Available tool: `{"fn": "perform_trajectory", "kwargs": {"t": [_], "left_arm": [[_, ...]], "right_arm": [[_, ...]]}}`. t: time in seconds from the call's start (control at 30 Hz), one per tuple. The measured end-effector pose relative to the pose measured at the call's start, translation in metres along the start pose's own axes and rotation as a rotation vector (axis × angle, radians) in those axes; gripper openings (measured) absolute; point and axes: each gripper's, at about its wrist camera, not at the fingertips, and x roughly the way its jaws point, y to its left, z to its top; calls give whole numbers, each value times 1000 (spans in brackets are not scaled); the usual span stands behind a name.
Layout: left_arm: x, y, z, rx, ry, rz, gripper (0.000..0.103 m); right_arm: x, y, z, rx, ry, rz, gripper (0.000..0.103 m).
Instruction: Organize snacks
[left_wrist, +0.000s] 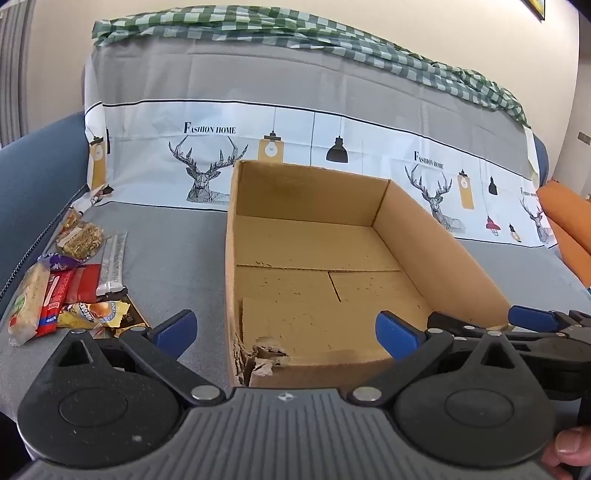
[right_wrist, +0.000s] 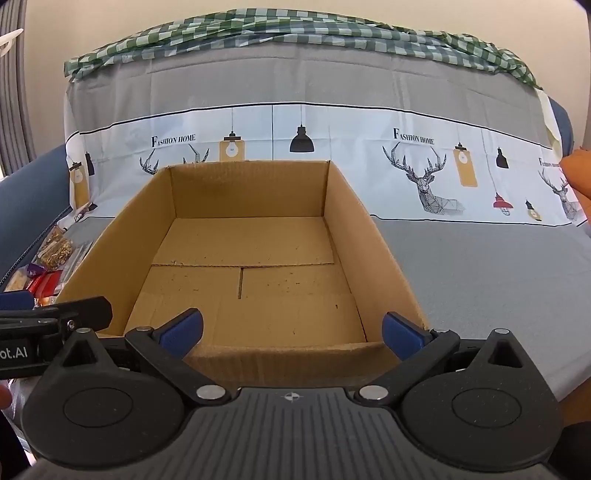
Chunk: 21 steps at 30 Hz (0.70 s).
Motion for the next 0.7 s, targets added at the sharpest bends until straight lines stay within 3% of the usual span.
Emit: {"fn": "perform_trajectory", "kwargs": {"t": [0.7], "left_arm": [[0,2,0,-12,-1,-16,103]], "right_arm": [[-1,3,0,-7,-13,-3,102]]}}
